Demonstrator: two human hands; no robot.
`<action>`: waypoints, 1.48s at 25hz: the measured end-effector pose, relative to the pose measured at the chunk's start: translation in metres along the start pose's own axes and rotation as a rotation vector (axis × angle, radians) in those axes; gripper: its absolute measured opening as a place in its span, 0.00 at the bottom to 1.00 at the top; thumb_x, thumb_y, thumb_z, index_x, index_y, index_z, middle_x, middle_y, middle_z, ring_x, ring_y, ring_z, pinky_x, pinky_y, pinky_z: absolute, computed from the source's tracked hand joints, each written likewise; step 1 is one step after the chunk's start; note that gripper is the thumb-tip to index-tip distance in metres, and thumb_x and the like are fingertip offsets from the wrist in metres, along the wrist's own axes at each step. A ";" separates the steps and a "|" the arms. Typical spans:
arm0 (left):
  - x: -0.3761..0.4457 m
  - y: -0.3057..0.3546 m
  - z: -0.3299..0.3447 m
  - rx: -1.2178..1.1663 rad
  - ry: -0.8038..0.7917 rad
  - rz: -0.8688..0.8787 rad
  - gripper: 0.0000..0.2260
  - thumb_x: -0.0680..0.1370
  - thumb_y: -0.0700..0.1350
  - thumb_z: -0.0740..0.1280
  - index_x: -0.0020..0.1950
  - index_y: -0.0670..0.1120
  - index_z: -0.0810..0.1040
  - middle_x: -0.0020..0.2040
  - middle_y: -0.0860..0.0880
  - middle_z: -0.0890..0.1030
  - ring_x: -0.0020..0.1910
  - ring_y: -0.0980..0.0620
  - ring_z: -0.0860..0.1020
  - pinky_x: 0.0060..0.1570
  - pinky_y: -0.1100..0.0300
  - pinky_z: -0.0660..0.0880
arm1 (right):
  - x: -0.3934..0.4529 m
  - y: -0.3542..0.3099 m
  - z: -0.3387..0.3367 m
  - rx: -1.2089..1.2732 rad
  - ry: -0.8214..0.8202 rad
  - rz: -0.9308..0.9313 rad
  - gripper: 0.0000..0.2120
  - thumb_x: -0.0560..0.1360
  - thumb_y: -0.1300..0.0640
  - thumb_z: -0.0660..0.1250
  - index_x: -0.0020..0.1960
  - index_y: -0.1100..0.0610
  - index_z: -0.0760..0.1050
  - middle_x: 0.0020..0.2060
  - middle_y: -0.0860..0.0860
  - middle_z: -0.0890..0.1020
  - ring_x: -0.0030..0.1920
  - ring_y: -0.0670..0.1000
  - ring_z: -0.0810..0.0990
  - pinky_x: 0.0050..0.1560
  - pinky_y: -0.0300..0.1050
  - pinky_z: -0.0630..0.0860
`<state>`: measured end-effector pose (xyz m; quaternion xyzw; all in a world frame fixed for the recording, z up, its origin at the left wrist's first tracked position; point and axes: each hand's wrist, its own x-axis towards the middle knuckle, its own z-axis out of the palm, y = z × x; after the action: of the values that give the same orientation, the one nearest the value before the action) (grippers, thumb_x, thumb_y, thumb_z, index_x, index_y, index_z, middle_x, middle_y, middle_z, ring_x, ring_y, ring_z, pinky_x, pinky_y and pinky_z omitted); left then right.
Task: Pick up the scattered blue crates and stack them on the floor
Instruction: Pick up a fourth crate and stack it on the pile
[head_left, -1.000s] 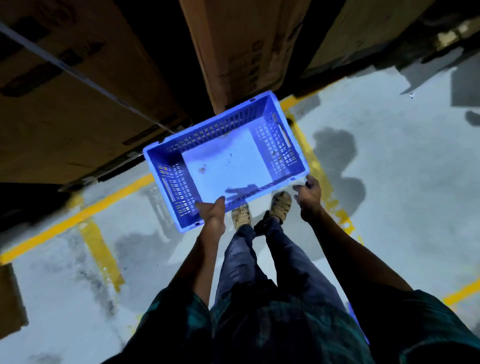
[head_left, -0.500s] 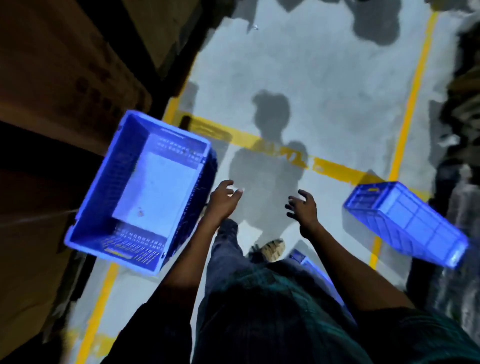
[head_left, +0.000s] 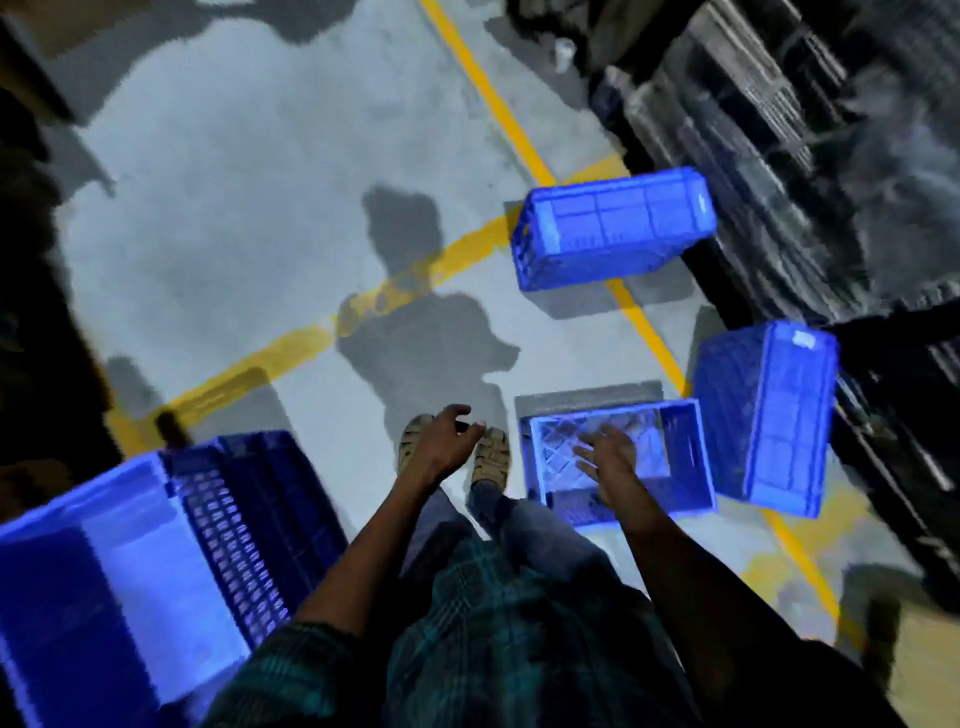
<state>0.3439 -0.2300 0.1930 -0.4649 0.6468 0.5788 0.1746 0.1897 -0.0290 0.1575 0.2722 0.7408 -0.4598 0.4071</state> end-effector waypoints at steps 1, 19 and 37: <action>0.010 0.010 0.014 0.074 -0.058 0.014 0.21 0.78 0.52 0.67 0.69 0.45 0.72 0.56 0.43 0.83 0.51 0.46 0.82 0.54 0.56 0.76 | 0.008 0.009 -0.017 0.026 0.007 0.041 0.14 0.79 0.63 0.62 0.61 0.49 0.67 0.44 0.49 0.77 0.37 0.47 0.81 0.38 0.43 0.77; 0.402 -0.095 0.221 0.728 -0.344 0.110 0.20 0.80 0.50 0.64 0.69 0.42 0.72 0.58 0.39 0.82 0.63 0.42 0.76 0.59 0.55 0.72 | 0.380 0.241 0.062 -0.720 -0.066 0.241 0.40 0.73 0.34 0.64 0.71 0.64 0.67 0.68 0.65 0.72 0.69 0.63 0.72 0.64 0.55 0.71; 0.301 -0.013 0.192 0.662 -0.414 0.324 0.14 0.78 0.46 0.66 0.60 0.40 0.75 0.45 0.39 0.85 0.50 0.41 0.82 0.48 0.55 0.73 | 0.301 0.098 0.007 -0.384 0.370 -0.040 0.31 0.73 0.33 0.62 0.51 0.62 0.80 0.47 0.67 0.83 0.50 0.64 0.82 0.48 0.52 0.77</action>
<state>0.1422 -0.1741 -0.0966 -0.1496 0.8138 0.4410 0.3475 0.1125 0.0152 -0.1460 0.2546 0.8816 -0.2611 0.2996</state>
